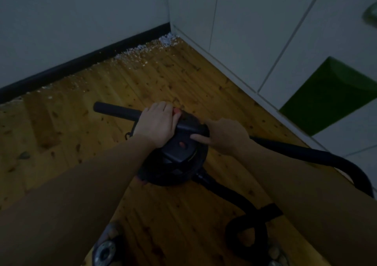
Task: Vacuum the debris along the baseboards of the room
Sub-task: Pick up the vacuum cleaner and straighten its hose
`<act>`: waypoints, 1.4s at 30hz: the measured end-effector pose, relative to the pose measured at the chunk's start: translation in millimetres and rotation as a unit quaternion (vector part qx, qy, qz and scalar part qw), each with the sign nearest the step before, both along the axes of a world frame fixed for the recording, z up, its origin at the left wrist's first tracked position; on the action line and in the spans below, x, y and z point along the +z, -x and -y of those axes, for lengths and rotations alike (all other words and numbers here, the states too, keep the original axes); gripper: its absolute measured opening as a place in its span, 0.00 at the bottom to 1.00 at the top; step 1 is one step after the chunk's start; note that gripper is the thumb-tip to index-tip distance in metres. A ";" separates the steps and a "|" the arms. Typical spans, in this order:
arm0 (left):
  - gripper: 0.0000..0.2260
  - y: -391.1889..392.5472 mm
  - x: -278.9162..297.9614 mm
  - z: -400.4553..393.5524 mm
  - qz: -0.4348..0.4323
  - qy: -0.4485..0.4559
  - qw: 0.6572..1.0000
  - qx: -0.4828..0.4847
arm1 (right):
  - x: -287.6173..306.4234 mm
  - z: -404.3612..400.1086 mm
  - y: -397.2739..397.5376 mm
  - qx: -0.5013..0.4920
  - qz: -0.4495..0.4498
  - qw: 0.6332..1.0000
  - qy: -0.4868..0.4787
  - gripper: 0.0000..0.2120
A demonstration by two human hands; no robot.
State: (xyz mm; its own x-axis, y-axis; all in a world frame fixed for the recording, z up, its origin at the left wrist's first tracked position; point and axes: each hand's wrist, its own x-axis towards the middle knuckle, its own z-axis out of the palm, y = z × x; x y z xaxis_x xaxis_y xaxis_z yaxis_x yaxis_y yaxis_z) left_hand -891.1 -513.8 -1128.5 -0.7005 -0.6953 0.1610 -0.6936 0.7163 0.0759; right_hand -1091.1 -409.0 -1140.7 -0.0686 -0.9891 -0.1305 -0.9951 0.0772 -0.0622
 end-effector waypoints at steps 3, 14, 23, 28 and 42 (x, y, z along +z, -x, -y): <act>0.14 -0.1 -3.0 0.5 -0.004 0.007 1.000 -0.002 | 4.9 1.5 -4.9 -0.001 -0.023 1.000 -0.010 0.42; 0.16 0.1 -6.9 6.2 -0.006 0.008 1.000 -0.020 | -3.7 32.8 -51.6 0.101 0.003 0.988 0.114 0.23; 0.14 0.9 -5.2 5.4 -0.023 -0.001 0.999 -0.034 | 6.3 2.7 -13.2 0.065 -0.048 0.996 0.040 0.28; 0.12 1.5 -4.0 3.2 -0.041 -0.005 0.998 -0.041 | 6.1 -27.2 12.7 0.043 -0.055 0.997 0.017 0.30; 0.12 8.3 -1.2 -0.1 -0.048 0.016 0.998 -0.032 | 15.8 -96.0 54.7 -0.009 -0.041 0.999 -0.032 0.31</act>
State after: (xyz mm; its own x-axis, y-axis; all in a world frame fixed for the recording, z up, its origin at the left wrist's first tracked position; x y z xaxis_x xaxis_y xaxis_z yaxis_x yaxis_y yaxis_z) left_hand -899.4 -513.7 -1129.7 -0.7232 -0.6436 0.2506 -0.6375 0.7616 0.1163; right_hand -1145.7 -313.0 -1124.9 -0.0983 -0.9776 -0.1861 -0.9951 0.0954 0.0243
